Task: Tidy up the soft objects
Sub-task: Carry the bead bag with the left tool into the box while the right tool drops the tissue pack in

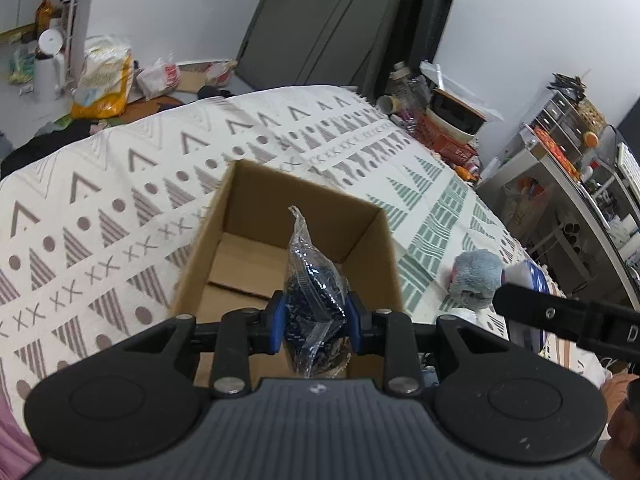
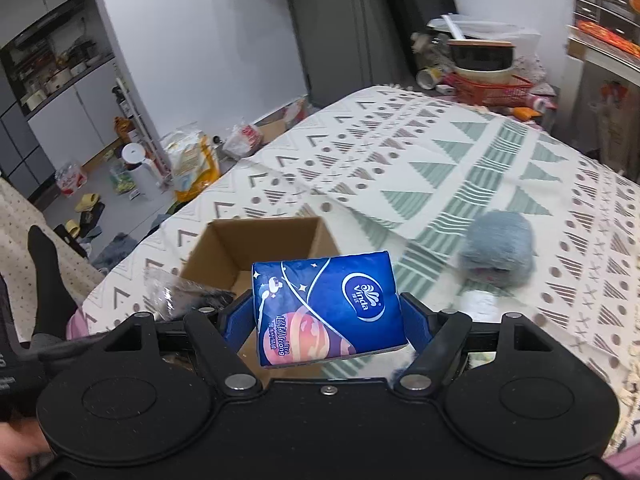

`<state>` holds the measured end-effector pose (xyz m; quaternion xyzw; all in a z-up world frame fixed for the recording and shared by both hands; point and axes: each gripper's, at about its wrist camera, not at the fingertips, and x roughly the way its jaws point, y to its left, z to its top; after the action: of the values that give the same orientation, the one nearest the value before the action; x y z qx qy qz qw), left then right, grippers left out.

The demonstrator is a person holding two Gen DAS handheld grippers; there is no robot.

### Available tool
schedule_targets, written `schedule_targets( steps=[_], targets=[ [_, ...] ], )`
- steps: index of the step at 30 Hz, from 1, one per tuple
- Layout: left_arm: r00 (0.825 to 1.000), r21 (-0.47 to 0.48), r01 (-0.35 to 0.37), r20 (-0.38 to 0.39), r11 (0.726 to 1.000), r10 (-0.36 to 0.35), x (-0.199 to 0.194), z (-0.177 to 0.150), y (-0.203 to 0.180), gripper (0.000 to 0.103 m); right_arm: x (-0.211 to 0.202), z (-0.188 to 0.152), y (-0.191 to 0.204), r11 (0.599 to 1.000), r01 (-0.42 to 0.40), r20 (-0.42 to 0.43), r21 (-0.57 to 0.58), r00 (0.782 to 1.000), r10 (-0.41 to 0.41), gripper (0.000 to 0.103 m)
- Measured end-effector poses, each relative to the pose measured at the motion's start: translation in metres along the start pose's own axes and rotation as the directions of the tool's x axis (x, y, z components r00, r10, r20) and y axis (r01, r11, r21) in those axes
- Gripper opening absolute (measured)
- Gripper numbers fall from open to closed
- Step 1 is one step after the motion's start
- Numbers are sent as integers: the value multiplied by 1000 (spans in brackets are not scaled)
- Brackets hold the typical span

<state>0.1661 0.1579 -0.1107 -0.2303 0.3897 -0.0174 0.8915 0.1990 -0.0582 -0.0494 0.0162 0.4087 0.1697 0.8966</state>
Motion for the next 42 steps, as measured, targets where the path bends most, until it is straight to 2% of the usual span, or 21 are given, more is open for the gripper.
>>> schedule_targets(
  steps=[7, 10, 17, 21, 24, 30, 33, 37, 41, 42],
  targets=[
    [999, -46, -24, -45, 999, 22, 4, -3, 25, 30, 23, 1, 27, 999, -23, -32, -37, 999, 22, 73],
    [997, -67, -43, -64, 997, 39, 5, -5, 32, 34, 32, -1, 35, 998, -28, -56, -51, 998, 25, 73],
    [999, -76, -36, 8, 996, 37, -17, -1, 31, 46, 41, -4, 44, 998, -28, -89, -48, 996, 24, 73],
    [998, -75, -55, 37, 996, 58, -27, 3, 30, 48, 42, -3, 45, 999, -44, -103, -28, 994, 41, 73],
    [996, -73, -69, 48, 995, 72, -32, 4, 32, 50, 43, -3, 47, 999, -27, -109, -29, 994, 24, 73],
    [991, -109, -101, 75, 989, 110, -42, 8, 44, 54, 52, -7, 49, 999, -32, -142, 7, 989, 33, 73],
    [990, -118, -109, 79, 987, 119, -44, 8, 48, 55, 59, -11, 55, 999, -42, -161, 4, 986, 42, 75],
    [989, -114, -116, 79, 987, 126, -46, 7, 49, 55, 59, -14, 57, 999, -51, -169, 6, 984, 52, 89],
    [988, -116, -122, 86, 986, 132, -47, 6, 48, 56, 50, -11, 50, 999, -39, -162, 13, 986, 40, 93],
    [987, -123, -123, 85, 985, 134, -46, 6, 48, 59, 47, -10, 48, 999, -32, -163, 11, 986, 33, 97]
  ],
)
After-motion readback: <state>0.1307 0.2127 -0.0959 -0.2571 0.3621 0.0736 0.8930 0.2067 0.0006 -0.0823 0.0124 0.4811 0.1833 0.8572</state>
